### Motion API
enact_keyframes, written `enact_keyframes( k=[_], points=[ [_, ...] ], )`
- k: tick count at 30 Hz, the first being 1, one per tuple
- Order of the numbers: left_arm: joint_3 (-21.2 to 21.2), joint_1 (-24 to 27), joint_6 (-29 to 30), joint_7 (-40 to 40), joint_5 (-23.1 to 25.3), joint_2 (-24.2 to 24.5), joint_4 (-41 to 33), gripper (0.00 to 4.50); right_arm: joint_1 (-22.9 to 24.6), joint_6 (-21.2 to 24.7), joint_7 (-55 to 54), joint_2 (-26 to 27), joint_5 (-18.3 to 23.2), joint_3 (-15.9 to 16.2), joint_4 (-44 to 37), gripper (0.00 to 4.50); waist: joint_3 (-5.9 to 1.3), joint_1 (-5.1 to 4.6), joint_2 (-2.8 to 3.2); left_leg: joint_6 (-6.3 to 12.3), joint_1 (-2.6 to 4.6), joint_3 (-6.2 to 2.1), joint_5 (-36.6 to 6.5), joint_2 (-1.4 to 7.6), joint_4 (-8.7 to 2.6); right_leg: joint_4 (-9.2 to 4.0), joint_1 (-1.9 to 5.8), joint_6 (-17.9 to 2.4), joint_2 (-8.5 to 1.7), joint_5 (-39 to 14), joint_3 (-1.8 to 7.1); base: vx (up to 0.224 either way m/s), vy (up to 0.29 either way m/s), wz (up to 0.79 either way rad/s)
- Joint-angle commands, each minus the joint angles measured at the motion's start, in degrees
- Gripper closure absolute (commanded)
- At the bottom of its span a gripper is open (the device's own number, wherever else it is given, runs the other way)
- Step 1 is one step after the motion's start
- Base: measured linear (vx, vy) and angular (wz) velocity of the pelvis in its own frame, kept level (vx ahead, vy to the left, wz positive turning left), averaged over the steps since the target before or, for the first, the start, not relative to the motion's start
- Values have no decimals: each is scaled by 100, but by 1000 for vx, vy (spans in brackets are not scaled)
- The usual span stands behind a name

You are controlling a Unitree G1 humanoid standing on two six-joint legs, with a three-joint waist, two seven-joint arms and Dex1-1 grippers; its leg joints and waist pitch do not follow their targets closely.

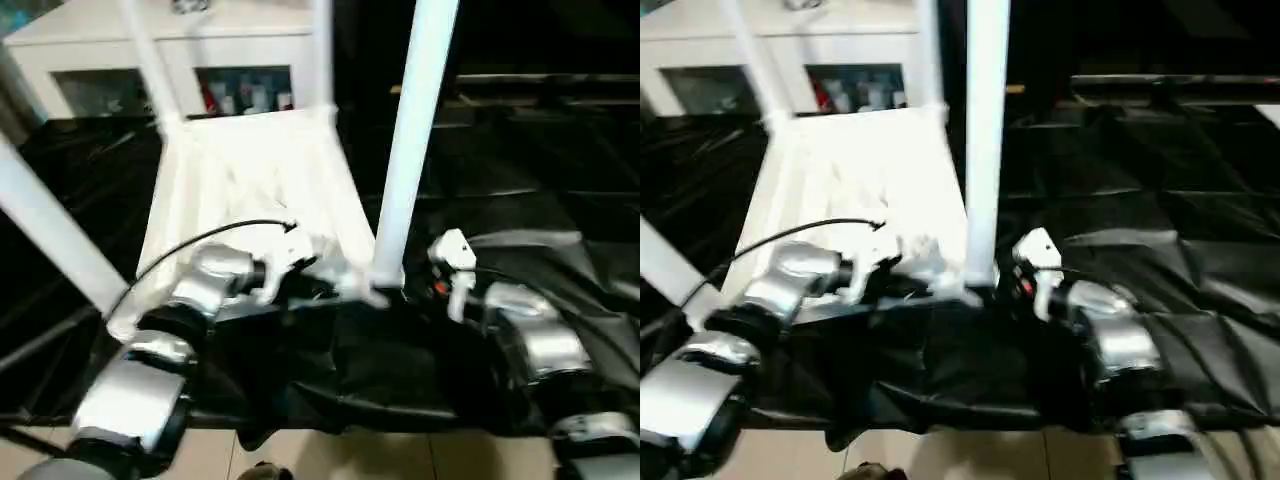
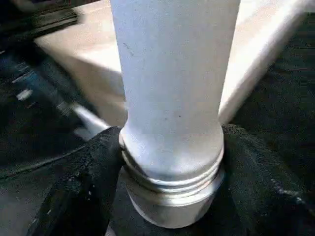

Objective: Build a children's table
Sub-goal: Rotate leg to tighten

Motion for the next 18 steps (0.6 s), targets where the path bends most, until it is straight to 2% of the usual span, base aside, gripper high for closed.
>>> enact_keyframes(
  k=[1,2,3,4,6,8,12,14,16,17,18],
  points=[
    [-14,-191,5,480,-50,-591,22,450,29,323,-955,515,-54,-29,468,173,-260,-40,-43,-72,233,-220,-2394,344,-533,-540,128,-1277,-402,-1845,200,0,0,0],
    [-31,-214,38,666,-17,-702,47,450,14,338,-1208,643,-50,-79,530,173,-246,-72,-51,-183,269,-247,-2634,342,-551,-582,121,-1181,-420,-2187,211,0,0,0],
    [-52,-232,49,863,15,-796,68,450,-3,334,-1430,755,-63,-122,578,173,-247,-82,-25,-240,276,-261,-2683,346,-555,-584,112,-1143,-428,-2266,221,0,0,0],
    [-107,-241,41,1097,84,-925,90,450,-71,278,-1780,916,-131,-146,670,173,-252,-109,-42,-291,272,-287,-2737,343,-571,-593,125,-1078,-425,-2308,219,0,0,0],
    [-165,-239,21,1273,165,-1015,101,450,-136,254,-1988,1036,-175,-142,744,173,-254,-159,-46,-299,259,-283,-2768,328,-586,-599,118,-1056,-401,-2191,221,0,0,0],
    [-237,-217,-1,1423,261,-1134,109,450,-227,185,-2143,1202,-239,-90,807,173,-249,-208,-30,-244,258,-275,-2803,313,-583,-619,107,-1066,-395,-2115,225,0,0,0],
    [-275,-167,-103,1396,275,-1226,113,450,-272,-116,-2039,1351,-384,33,712,173,-264,-210,-31,-170,252,-268,-2725,317,-588,-621,115,-1055,-394,-1982,230,0,0,0],
    [-257,-154,-105,1337,252,-1210,97,450,-262,-176,-1944,1348,-347,18,659,118,-269,-203,-38,-103,242,-255,-2611,319,-589,-606,124,-1103,-388,-1782,233,0,0,0],
    [-196,-110,-198,883,135,-1009,7,450,-197,-288,-1331,1110,-282,106,406,102,-280,-191,-68,-34,232,-243,-2482,324,-586,-599,141,-1140,-394,-1627,233,0,0,0],
    [-182,-106,-213,791,114,-949,-10,450,-176,-318,-1156,1023,-292,158,345,94,-292,-176,-55,38,225,-240,-2379,327,-580,-586,162,-1159,-396,-1513,228,0,0,0],
    [-153,-102,-212,636,78,-855,-34,450,-140,-289,-847,872,-239,198,229,94,-299,-168,-77,80,218,-230,-2278,331,-576,-577,171,-1178,-390,-1388,227,0,0,0]
  ],
)
